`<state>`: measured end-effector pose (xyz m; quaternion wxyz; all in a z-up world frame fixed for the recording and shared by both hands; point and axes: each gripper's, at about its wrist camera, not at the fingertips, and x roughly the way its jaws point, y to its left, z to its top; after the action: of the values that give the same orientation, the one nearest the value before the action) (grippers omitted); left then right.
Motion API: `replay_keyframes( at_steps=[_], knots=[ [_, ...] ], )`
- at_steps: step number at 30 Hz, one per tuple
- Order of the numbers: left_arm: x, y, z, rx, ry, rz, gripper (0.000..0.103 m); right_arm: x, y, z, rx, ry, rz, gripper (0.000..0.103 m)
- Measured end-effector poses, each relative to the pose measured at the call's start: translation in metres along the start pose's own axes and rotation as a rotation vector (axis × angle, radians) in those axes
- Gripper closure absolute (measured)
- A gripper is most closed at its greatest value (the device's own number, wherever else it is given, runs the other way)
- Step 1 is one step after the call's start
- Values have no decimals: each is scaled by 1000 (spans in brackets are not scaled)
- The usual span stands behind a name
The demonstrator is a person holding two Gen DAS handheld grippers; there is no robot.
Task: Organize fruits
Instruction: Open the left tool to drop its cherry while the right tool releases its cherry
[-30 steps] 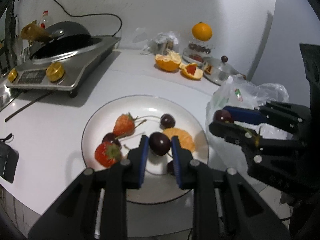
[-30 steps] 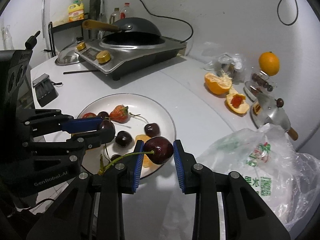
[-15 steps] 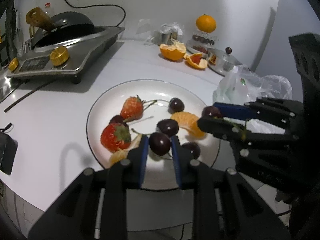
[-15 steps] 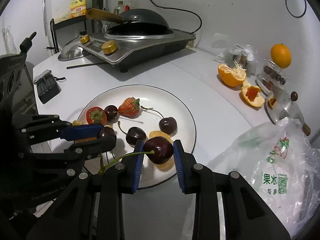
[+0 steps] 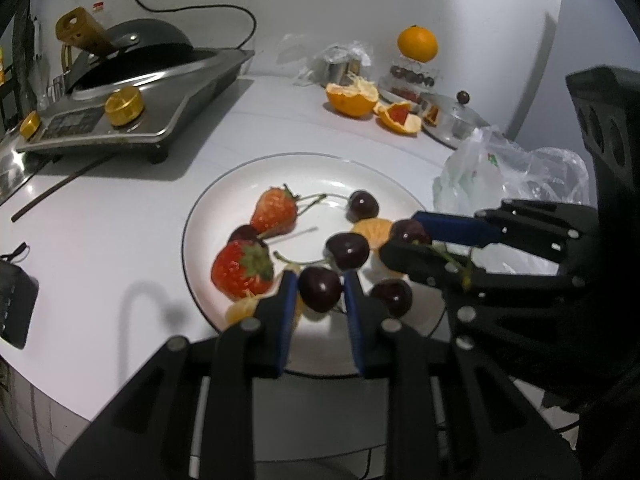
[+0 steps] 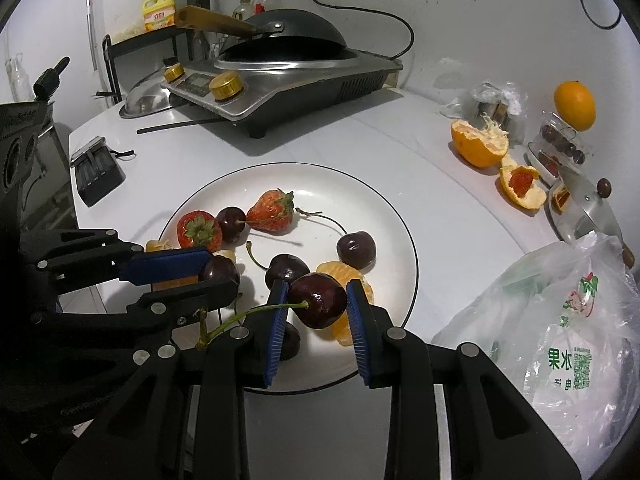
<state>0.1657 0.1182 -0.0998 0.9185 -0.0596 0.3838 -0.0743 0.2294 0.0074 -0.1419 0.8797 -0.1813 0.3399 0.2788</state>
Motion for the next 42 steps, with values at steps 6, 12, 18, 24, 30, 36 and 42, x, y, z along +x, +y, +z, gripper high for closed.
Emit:
replay_keyframes(
  at_steps=[6, 12, 18, 24, 30, 36, 42],
  knots=[
    [0, -1, 0, 4, 2, 7, 77, 1, 0, -1, 6, 2, 5, 72],
    [-1, -3, 0, 11, 8, 11, 73, 1, -1, -2, 13, -1, 3, 71],
    [-3, -5, 1, 9, 9, 24, 72, -3, -5, -3, 18, -6, 2, 69],
    [-7, -7, 1, 3, -1, 46, 61, -12, -8, -3, 25, -25, -12, 63],
    [-16, -12, 2, 2, -22, 53, 52, -26, -16, -6, 42, -52, -29, 60],
    [-29, -19, 3, 8, -49, 67, 52, -42, -18, -9, 52, -80, -41, 60],
    [-45, -27, 4, 17, -81, 72, 51, -63, -19, -12, 57, -118, -59, 60]
  ],
)
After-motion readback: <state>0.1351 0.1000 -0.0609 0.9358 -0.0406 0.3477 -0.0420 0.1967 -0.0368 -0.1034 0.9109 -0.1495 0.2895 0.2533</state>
